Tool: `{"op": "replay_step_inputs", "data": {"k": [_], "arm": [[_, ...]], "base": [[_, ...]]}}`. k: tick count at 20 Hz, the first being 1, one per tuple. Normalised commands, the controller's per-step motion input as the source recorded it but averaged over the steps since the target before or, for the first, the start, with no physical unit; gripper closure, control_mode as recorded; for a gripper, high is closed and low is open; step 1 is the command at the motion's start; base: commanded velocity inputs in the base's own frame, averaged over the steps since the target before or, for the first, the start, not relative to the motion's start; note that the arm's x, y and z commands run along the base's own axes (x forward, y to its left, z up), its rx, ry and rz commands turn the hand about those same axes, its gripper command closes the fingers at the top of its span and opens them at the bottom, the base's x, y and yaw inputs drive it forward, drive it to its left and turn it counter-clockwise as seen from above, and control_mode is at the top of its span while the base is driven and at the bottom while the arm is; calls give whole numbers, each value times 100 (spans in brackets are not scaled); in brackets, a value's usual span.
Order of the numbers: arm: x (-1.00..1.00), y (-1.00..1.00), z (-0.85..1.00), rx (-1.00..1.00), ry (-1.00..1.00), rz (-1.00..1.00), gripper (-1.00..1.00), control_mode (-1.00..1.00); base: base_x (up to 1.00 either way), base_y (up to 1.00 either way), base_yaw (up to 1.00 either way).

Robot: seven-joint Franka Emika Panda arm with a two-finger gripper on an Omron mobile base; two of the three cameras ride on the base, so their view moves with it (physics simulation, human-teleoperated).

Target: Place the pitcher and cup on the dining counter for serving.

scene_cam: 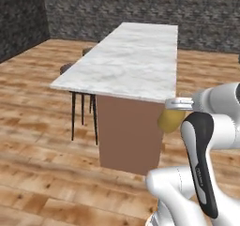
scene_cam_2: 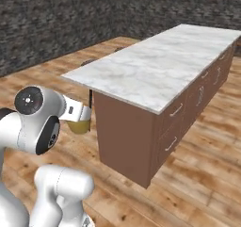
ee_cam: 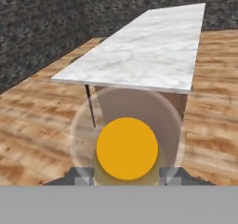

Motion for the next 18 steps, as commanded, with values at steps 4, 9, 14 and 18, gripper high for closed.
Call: {"op": "replay_step_inputs", "data": {"k": [4, 9, 14, 18], "arm": [[0, 0, 0, 0, 0, 0, 100, 100], [0, 0, 0, 0, 0, 0, 100, 100], [0, 0, 0, 0, 0, 0, 100, 100], [0, 0, 0, 0, 0, 0, 100, 100]], "base": [[100, 100, -39], [100, 100, -40], [100, 88, -32], [100, 60, -19]]}}
